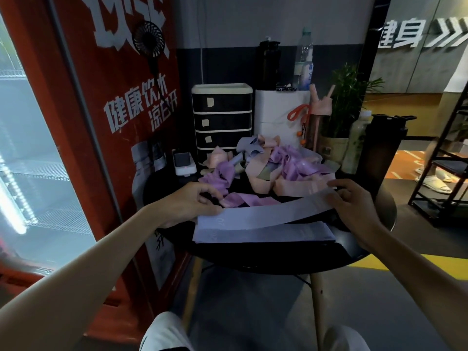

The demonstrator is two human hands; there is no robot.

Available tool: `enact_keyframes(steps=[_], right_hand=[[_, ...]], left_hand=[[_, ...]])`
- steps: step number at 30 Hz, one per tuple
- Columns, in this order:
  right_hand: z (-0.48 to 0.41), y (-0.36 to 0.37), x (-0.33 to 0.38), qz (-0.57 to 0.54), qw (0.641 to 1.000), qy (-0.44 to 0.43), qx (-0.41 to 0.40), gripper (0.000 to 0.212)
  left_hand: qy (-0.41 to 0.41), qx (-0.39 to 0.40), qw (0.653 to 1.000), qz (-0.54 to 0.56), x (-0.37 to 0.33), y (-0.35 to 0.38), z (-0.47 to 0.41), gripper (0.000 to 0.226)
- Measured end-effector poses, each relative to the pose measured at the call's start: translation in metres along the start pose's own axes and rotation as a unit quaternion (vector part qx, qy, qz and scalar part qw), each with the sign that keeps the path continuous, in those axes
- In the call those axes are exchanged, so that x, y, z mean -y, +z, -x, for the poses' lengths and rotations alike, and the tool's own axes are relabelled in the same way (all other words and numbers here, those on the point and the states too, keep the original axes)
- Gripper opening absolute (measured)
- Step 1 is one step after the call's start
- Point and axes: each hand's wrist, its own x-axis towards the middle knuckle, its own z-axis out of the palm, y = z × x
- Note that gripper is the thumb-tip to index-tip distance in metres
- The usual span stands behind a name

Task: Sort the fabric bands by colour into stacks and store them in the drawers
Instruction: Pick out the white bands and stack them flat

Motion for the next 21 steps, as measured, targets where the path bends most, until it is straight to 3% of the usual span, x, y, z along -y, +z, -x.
enact_keyframes(steps=[3,11,21], right_hand=[[0.004,0.002,-0.014,0.038,0.999,-0.008,0.007,0.014],[0.017,0.004,-0.037,0.054,0.998,0.008,0.027,0.013],[0.026,0.006,-0.045,0.123,0.991,0.008,0.056,0.009]], left_hand=[[0.001,-0.072,0.996,-0.044,0.009,-0.001,-0.001,0.023],[-0.010,-0.140,0.987,-0.072,0.027,0.001,-0.005,0.020],[0.043,-0.144,0.967,-0.207,0.046,0.008,-0.010,0.018]])
